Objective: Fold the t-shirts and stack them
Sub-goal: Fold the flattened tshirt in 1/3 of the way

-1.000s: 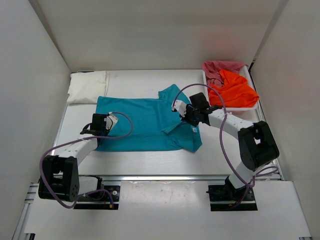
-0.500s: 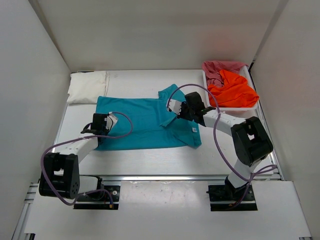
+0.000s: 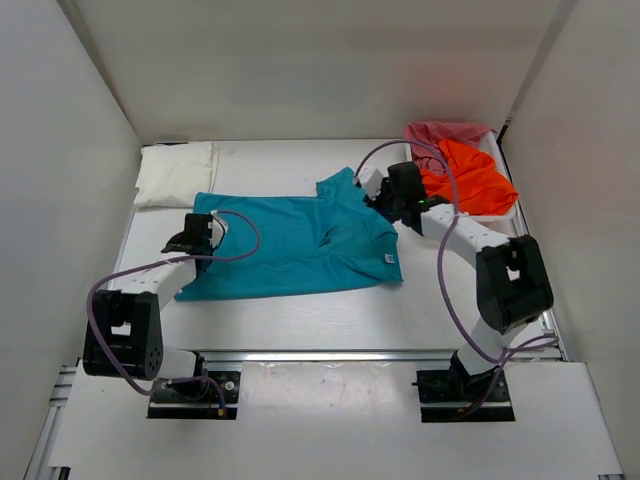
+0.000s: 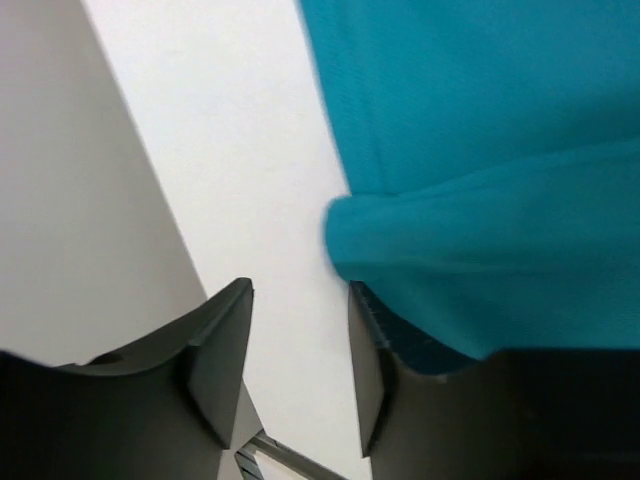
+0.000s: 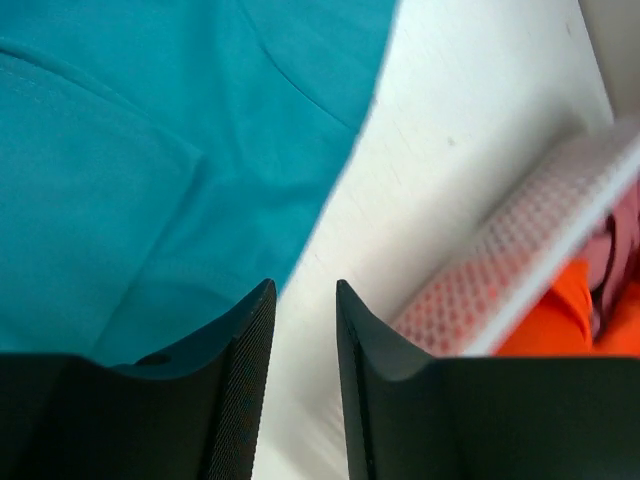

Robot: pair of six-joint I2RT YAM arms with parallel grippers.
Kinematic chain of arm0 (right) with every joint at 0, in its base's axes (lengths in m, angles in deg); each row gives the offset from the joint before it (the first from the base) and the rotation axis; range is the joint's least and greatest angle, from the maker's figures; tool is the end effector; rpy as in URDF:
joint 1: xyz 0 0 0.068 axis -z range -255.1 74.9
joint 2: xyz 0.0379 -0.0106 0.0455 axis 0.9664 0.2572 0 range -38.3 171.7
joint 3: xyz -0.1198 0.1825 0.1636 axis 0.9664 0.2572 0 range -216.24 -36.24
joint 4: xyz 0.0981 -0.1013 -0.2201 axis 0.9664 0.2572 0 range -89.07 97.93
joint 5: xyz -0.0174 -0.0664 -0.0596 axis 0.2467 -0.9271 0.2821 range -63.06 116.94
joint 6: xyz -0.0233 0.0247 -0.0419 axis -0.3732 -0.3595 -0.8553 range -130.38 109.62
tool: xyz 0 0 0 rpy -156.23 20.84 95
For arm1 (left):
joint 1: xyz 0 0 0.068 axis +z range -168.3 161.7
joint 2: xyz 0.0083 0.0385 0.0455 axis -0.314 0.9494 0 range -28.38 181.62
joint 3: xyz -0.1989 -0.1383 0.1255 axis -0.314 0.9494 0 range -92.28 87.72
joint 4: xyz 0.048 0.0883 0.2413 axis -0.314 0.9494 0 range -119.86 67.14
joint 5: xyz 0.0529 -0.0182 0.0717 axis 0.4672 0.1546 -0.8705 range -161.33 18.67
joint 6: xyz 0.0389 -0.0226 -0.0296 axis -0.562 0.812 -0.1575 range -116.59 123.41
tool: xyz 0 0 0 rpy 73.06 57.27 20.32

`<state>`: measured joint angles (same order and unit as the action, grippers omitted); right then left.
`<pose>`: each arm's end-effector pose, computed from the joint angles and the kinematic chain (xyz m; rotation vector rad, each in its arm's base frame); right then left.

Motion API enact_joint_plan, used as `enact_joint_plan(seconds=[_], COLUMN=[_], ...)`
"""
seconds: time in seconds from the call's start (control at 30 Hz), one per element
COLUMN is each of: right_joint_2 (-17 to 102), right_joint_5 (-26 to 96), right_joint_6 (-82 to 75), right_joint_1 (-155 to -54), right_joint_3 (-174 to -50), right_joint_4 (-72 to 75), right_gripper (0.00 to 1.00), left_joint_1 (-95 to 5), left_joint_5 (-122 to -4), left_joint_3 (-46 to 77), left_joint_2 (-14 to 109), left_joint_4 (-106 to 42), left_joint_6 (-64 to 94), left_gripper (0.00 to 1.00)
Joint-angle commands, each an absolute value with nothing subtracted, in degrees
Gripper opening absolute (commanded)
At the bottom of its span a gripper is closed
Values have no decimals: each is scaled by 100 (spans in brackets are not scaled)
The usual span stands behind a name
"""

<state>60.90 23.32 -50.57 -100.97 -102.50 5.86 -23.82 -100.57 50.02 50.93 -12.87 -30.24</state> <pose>0.3491 0.1667 0.2239 -1.1909 1.8953 -0.2065 0.2493 -0.0066 0.1655 0.6950 2.5240 0.8391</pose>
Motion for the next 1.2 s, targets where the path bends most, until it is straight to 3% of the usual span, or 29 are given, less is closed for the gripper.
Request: enact_joint_plan(seconds=[0.0, 0.1, 0.2, 0.4, 0.73, 1.07, 1.17], right_joint_2=[5190, 4312, 3608, 3447, 3763, 4044, 4159], right_joint_5=[3184, 4570, 5172, 4787, 3890, 3529, 3564], right_joint_6=[-3984, -3904, -3991, -3729, -3500, -3499, -3482], right_joint_1=[-9656, -9444, -9513, -10234, -10103, -9927, -9997], right_joint_3=[-10525, -9928, -9243, -8398, -7747, -7588, -7641], right_joint_4=[1699, 2560, 3132, 3283, 2353, 1816, 1614], right_gripper=[36, 36, 38, 42, 43, 37, 28], left_joint_1=[-2349, -2314, -2130, -1963, -1830, -1655, -1663], left_joint_5=[-10254, -9999, -9569, -9181, -9190, -9375, -9401], left_joint_3=[4492, 4237, 4236, 4781, 4834, 4826, 4826], left_joint_2=[4810, 4546, 4343, 4290, 4870, 5230, 5318], left_joint_4=[-957, -352, 246, 880, 451, 143, 64], left_joint_6=[-2710, -2437, -2349, -2279, -2041, -2120, -2164], left_gripper=[55, 60, 62, 63, 64, 63, 62])
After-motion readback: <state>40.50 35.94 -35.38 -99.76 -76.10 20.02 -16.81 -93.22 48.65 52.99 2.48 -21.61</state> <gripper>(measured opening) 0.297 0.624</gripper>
